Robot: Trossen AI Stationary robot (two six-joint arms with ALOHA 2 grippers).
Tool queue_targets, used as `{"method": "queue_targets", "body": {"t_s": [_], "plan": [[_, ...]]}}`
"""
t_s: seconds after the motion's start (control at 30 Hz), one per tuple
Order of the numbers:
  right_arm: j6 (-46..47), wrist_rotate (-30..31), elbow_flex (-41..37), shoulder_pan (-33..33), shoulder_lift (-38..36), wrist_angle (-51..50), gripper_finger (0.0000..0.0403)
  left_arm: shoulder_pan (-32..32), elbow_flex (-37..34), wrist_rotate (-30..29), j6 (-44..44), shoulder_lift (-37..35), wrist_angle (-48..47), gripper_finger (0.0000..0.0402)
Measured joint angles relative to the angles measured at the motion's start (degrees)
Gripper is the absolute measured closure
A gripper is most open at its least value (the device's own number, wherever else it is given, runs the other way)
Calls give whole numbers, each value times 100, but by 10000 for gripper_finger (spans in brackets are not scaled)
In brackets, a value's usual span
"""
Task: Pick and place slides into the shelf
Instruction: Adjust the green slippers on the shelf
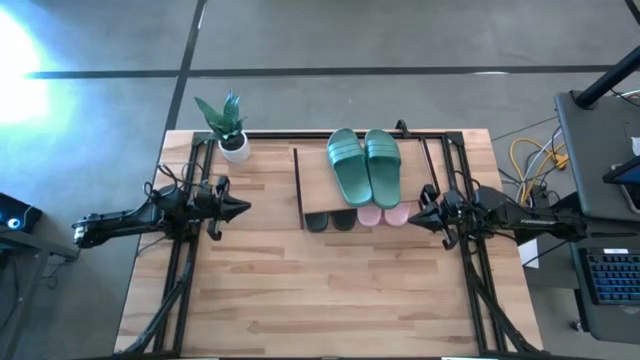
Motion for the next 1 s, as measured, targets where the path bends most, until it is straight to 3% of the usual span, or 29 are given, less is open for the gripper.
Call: {"method": "queue_targets", "body": {"t_s": [1.0], "plan": [[256,5,2,0,-4,29,394,0,2,0,-492,15,136,402]]}}
